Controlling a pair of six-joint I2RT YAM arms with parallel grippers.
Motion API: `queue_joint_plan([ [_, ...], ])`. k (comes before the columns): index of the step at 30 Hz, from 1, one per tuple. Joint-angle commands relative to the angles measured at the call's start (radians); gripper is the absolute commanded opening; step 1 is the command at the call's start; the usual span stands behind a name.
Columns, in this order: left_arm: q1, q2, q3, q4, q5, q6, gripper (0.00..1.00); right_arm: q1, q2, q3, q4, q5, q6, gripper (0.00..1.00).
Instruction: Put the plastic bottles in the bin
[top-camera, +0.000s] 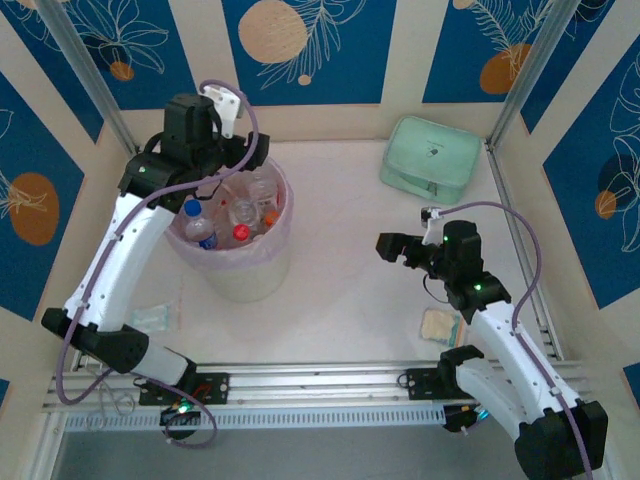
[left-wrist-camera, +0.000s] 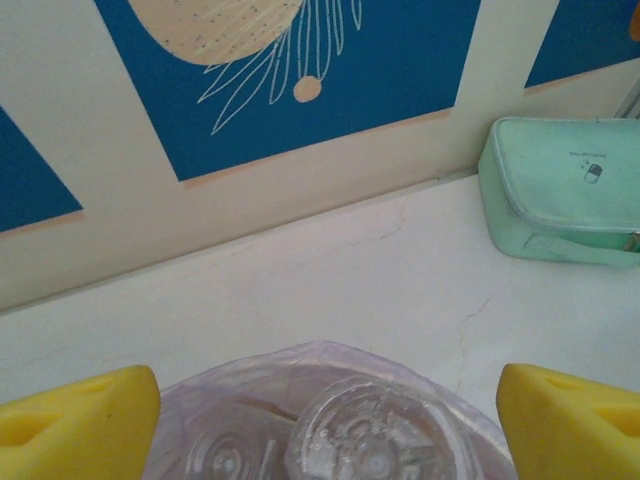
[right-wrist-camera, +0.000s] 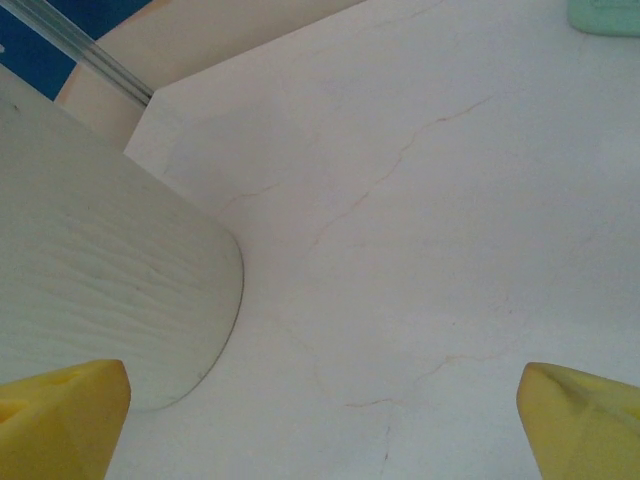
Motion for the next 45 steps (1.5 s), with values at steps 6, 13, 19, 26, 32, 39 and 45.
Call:
queue_joint_plan([
  [6,0.084,-0.007,-0.069,-0.045,0.029,-0.032,0.75,0.006,0.053,0.037,0.018,-0.037,-0.016,0.99],
  [13,0.045,-0.038,-0.385,0.101,0.04,-0.102,0.59,0.033,0.08,0.04,0.026,-0.018,0.013,1.0],
  [19,0.051,-0.109,-0.566,0.183,0.03,-0.149,0.58,0.042,0.098,0.04,0.029,-0.02,0.005,1.0],
  [26,0.057,-0.122,-0.312,0.1,0.086,-0.107,0.75,0.046,0.119,0.086,0.026,-0.006,-0.03,0.99],
  [32,0.059,-0.168,-0.151,-0.006,-0.051,-0.025,0.87,0.046,0.12,0.115,0.004,0.008,-0.054,0.99],
  [39,0.114,-0.369,-0.35,-0.08,-0.212,-0.091,0.88,0.046,0.128,0.117,-0.007,0.01,-0.077,0.99],
  [45,0.128,-0.498,-0.573,-0.019,-0.157,-0.201,0.85,0.048,0.157,0.131,0.008,-0.011,-0.081,0.99],
])
